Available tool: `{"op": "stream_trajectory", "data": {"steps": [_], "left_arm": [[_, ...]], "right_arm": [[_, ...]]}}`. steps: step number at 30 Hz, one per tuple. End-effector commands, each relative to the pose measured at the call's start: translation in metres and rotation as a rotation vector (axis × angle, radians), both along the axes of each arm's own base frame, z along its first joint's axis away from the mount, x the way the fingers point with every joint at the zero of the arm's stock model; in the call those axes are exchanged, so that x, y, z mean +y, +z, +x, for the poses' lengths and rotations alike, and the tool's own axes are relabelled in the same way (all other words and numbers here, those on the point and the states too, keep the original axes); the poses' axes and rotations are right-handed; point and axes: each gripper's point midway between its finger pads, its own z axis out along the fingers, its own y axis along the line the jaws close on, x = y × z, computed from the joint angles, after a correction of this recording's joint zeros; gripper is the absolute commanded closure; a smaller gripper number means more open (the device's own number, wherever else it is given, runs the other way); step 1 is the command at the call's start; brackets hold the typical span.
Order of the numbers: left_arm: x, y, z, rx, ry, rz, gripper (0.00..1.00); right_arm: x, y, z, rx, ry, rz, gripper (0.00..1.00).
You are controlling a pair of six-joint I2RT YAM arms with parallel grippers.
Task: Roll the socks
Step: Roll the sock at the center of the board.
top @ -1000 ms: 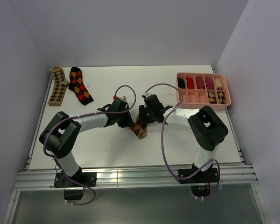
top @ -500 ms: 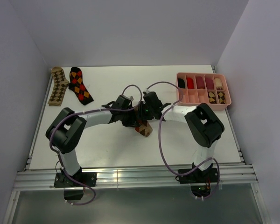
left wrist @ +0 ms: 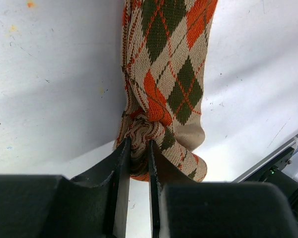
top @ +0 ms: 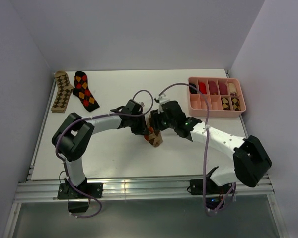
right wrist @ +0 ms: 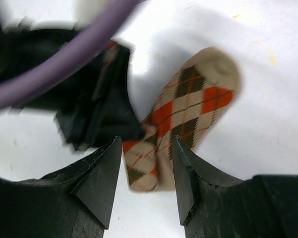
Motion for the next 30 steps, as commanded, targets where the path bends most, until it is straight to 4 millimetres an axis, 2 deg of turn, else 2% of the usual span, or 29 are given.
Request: {"op": "stream_trajectory", "data": {"steps": [1, 3, 4, 7, 11, 18, 25, 27, 28, 30], "left_arm": [[0.012, -0.023, -0.016, 0.055, -0.046, 0.092, 0.96], [0.011, -0.025, -0.016, 0.056, -0.049, 0.093, 0.96], [0.011, -0.025, -0.016, 0.055, -0.055, 0.094, 0.96], [0.010, -0.027, -0.015, 0.057, -0.068, 0.101, 0.96], [0.011, -0.029, -0.012, 0.058, -0.078, 0.115, 0.96], [0.016, -0.029, -0.003, 0.055, -0.077, 0.142, 0.96], [0.019, -0.031, 0.004, 0.067, -0.088, 0.157, 0.96], [0.022, -0.030, 0.008, 0.060, -0.092, 0.163, 0.96], [0.026, -0.029, 0.011, 0.063, -0.086, 0.170, 0.96], [0.033, -0.027, 0.019, 0.048, -0.082, 0.182, 0.96]], "right_arm": [[0.001, -0.008, -0.030, -0.053, 0.116, -0.122, 0.47], [0.000, -0.011, -0.035, -0.064, 0.111, -0.157, 0.47], [0.005, -0.015, -0.043, -0.063, 0.140, -0.177, 0.46], [0.007, -0.028, -0.052, -0.062, 0.156, -0.237, 0.45], [0.013, -0.039, -0.055, -0.051, 0.164, -0.280, 0.40], [0.014, -0.062, -0.062, 0.038, 0.136, -0.347, 0.41], [0.017, -0.095, -0.073, 0.111, 0.168, -0.396, 0.48], [0.029, -0.096, -0.074, 0.101, 0.191, -0.377, 0.54], [0.035, -0.102, -0.076, 0.110, 0.205, -0.381, 0.56], [0.052, -0.099, -0.071, 0.103, 0.217, -0.349, 0.64]]}}
